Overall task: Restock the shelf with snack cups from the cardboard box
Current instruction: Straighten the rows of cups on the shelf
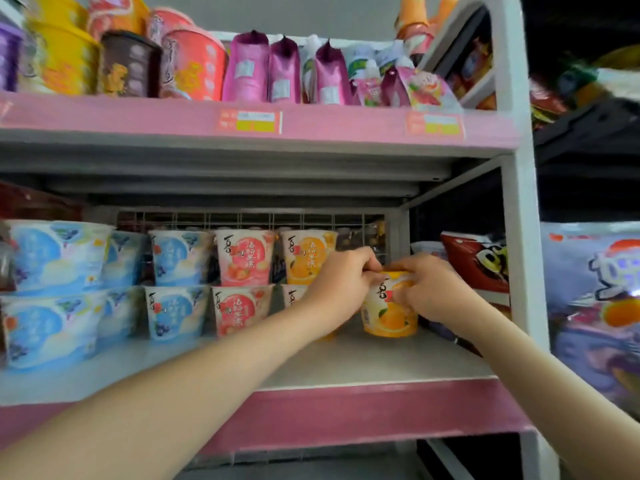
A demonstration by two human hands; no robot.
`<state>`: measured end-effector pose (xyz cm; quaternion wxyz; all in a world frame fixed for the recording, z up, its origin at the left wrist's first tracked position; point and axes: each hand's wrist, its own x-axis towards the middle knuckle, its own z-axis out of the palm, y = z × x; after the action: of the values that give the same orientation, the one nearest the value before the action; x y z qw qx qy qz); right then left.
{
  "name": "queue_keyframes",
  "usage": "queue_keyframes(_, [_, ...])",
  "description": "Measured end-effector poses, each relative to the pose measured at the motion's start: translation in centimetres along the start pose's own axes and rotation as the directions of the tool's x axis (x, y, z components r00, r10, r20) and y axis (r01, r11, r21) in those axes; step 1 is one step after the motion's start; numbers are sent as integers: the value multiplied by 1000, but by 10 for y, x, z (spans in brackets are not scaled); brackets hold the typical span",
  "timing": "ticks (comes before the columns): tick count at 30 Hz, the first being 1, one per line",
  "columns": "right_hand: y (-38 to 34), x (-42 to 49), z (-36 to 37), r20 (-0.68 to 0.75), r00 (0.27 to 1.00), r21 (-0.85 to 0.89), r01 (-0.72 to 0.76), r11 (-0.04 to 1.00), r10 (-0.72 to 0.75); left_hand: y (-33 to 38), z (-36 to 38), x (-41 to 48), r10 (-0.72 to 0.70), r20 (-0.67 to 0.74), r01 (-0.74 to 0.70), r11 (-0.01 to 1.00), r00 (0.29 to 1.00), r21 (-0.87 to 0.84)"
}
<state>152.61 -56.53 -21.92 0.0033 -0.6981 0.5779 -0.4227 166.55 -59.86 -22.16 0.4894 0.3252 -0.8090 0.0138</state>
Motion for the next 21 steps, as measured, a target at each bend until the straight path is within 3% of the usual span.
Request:
queue_keyframes(4, [7,3,10,95,992,-184,-69,981,87,-17,18,8,-46,132,34,995,990,97])
queue_keyframes(10, [6,26,24,133,981,-350,-90,933,144,-26,9,13,-8,280,-107,913,960,394])
queue_keyframes(15, [9,32,33,109,988,-535,-33,844,107,-29,16,17,-4,341,-174,853,940,492])
queue_keyframes(21, [15,40,35,139,986,-531,1,847,86,-37,19,27,3,340,-208,796,940,569])
